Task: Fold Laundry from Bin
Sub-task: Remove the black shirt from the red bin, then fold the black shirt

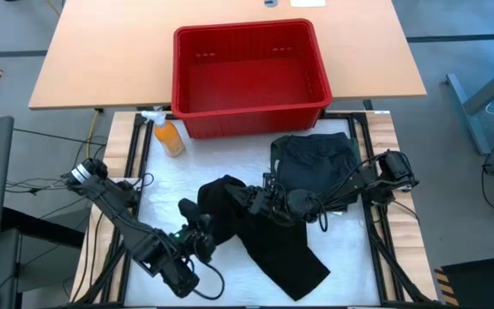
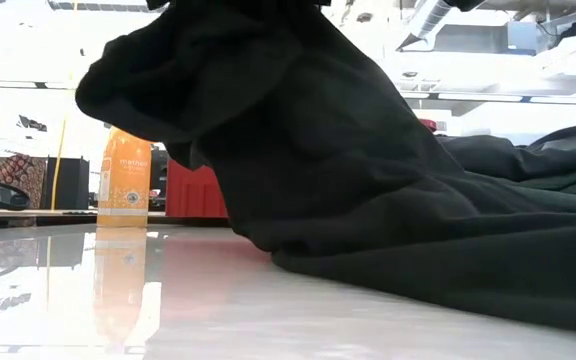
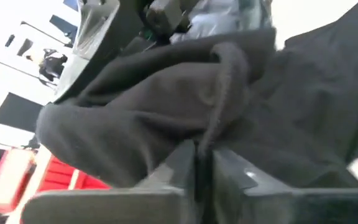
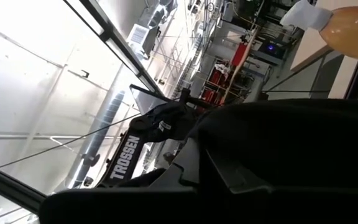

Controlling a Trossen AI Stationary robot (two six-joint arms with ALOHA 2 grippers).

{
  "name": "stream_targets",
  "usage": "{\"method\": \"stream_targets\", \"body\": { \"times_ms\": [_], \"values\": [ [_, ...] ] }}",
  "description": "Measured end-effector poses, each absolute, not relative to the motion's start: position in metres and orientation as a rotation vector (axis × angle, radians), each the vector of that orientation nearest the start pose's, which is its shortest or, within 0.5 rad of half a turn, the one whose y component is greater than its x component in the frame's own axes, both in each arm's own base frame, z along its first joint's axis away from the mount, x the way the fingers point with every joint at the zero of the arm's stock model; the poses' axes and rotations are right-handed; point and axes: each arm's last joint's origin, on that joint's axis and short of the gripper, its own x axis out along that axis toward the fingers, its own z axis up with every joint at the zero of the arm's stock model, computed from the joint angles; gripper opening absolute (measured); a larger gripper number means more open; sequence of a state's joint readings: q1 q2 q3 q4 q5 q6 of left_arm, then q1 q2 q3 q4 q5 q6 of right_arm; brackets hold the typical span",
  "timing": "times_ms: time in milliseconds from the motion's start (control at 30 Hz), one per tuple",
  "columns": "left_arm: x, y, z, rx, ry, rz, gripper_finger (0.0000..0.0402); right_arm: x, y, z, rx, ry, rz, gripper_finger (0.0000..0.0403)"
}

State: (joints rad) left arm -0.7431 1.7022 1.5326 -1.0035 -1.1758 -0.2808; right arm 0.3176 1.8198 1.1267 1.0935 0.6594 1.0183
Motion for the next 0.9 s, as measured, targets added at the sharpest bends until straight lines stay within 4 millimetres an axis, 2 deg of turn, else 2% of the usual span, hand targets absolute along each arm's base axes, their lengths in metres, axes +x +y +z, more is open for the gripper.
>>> {"method": "stream_targets", "body": {
  "times_ms": [67, 167, 267, 467, 600, 767, 900],
  "values": [
    [0.262, -0.213, 0.313, 0.664, 0.58, 0.459, 0.0013, 0.382, 0.104, 0.284, 1.161, -0.504, -0.139, 0.0025],
    [0.255, -0.219, 0.326, 0.601, 0.536, 0.464, 0.0003, 0.383, 0.1, 0.284, 1.096, -0.502, -0.162, 0.0033],
    [0.244, -0.222, 0.343, 0.551, 0.511, 0.471, 0.0001, 0.384, 0.098, 0.284, 0.952, -0.485, -0.201, 0.0055],
    [0.216, -0.216, 0.38, 0.422, 0.564, 0.456, 0.0, 0.382, 0.095, 0.289, 0.774, -0.385, -0.135, 0.0136],
    [0.201, -0.212, 0.399, 0.307, 0.64, 0.376, 0.0, 0.372, 0.086, 0.304, 0.64, -0.189, -0.072, 0.0199],
    [0.179, -0.195, 0.416, 0.197, 0.692, 0.291, 0.0, 0.333, 0.078, 0.314, 0.527, 0.237, -0.007, 0.0246],
    [0.158, -0.179, 0.425, 0.132, 0.669, 0.264, 0.0, 0.287, 0.098, 0.314, 0.49, 0.546, 0.035, 0.0246]
  ]
}}
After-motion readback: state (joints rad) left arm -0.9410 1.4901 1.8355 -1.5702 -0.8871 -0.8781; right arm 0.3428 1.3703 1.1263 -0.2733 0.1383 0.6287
